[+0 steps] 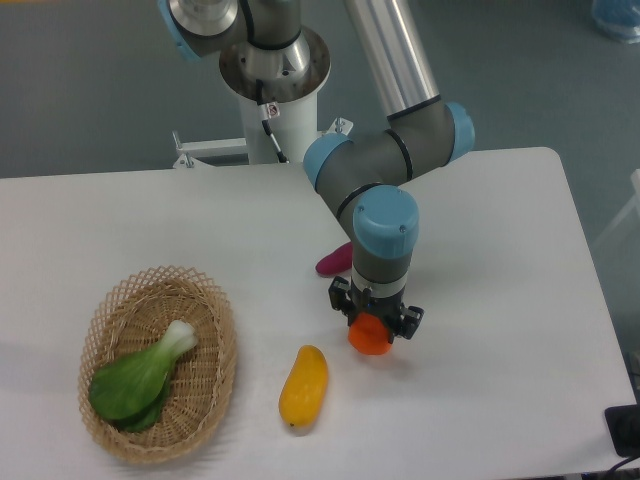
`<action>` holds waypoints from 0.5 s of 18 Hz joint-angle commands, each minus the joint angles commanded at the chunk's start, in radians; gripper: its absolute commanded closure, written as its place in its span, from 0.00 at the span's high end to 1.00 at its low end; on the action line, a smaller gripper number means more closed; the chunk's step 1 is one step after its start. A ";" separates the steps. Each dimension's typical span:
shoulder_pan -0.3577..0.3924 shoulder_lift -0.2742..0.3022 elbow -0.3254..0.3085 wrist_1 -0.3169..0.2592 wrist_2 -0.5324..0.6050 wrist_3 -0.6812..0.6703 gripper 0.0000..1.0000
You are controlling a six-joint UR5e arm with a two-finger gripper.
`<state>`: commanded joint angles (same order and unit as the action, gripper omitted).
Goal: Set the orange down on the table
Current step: 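Lower the held orange onto the table beside the yellow mango, then open the gripper to release the orange and lift away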
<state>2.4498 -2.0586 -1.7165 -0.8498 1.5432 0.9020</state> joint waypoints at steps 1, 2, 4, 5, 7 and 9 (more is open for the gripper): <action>0.000 0.000 0.000 0.000 0.000 -0.002 0.71; 0.000 0.000 0.000 -0.002 0.002 -0.002 0.71; 0.000 0.003 0.000 -0.002 0.002 -0.002 0.74; 0.000 0.005 0.000 -0.002 0.002 -0.002 0.79; 0.000 0.006 0.000 0.000 0.000 -0.002 0.91; 0.000 0.009 0.002 -0.002 0.000 0.000 0.99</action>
<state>2.4498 -2.0494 -1.7150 -0.8514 1.5432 0.9020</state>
